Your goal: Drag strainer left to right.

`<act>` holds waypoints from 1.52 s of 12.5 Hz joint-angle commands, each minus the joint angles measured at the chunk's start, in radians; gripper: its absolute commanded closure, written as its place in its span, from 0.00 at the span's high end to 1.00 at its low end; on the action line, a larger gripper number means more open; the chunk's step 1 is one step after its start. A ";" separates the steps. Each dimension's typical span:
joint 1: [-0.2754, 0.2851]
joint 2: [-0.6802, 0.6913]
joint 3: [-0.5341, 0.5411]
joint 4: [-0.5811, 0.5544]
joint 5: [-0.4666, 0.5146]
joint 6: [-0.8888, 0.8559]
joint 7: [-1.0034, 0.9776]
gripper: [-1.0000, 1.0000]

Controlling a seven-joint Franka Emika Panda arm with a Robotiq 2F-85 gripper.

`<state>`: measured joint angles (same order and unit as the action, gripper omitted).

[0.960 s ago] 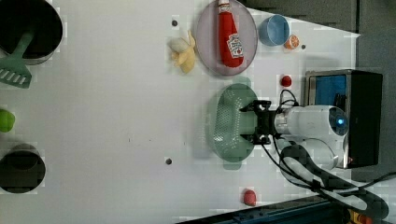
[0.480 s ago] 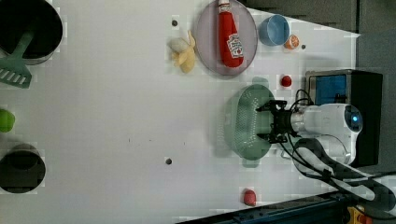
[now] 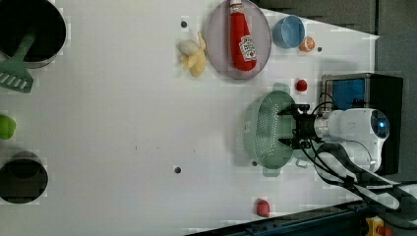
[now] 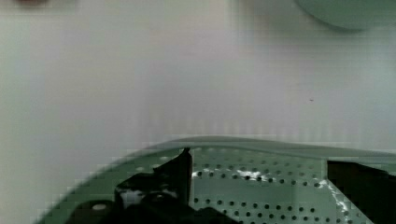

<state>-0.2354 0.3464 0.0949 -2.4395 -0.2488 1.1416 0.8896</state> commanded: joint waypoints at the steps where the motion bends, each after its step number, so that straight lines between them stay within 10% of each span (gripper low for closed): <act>1: -0.009 -0.056 0.035 -0.003 -0.003 -0.023 -0.127 1.00; 7: -0.009 -0.329 0.086 0.108 0.025 -0.403 -0.450 1.00; 12: -0.010 -0.562 0.071 0.337 0.322 -0.894 -0.807 1.00; 19: -0.010 -0.642 0.052 0.556 0.278 -1.197 -0.872 1.00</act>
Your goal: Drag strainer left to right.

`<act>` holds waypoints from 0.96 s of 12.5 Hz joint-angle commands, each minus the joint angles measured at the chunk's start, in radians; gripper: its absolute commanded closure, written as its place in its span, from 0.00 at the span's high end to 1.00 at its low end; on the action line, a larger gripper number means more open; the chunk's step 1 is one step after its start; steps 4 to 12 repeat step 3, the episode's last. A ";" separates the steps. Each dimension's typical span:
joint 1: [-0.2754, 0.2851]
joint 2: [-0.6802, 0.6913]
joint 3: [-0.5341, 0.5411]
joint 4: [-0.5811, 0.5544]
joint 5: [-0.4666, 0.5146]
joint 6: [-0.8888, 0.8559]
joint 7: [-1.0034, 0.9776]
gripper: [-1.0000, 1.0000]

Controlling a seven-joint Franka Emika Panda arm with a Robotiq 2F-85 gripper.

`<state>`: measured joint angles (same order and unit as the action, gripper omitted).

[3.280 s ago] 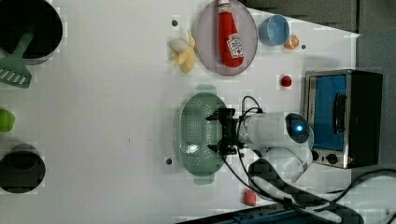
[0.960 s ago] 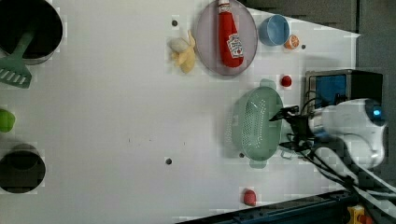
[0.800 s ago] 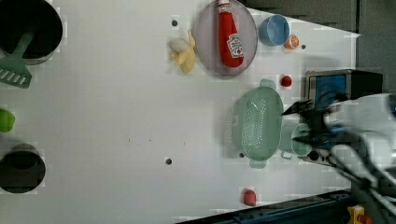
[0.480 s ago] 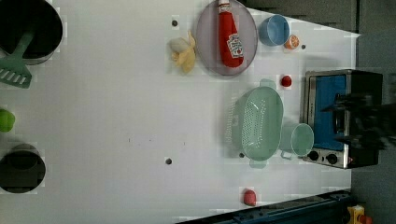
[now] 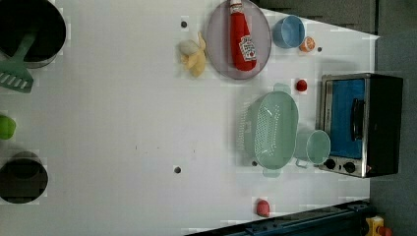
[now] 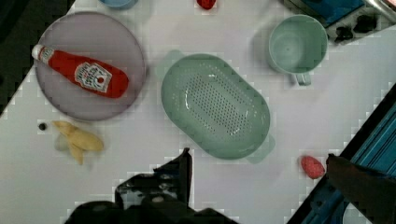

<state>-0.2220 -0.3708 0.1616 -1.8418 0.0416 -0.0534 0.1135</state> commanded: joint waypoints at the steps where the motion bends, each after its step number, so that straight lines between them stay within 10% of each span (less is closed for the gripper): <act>1: -0.023 0.075 -0.018 -0.039 -0.011 -0.001 -0.115 1.00; 12: -0.023 0.076 -0.024 -0.039 -0.012 -0.001 -0.118 1.00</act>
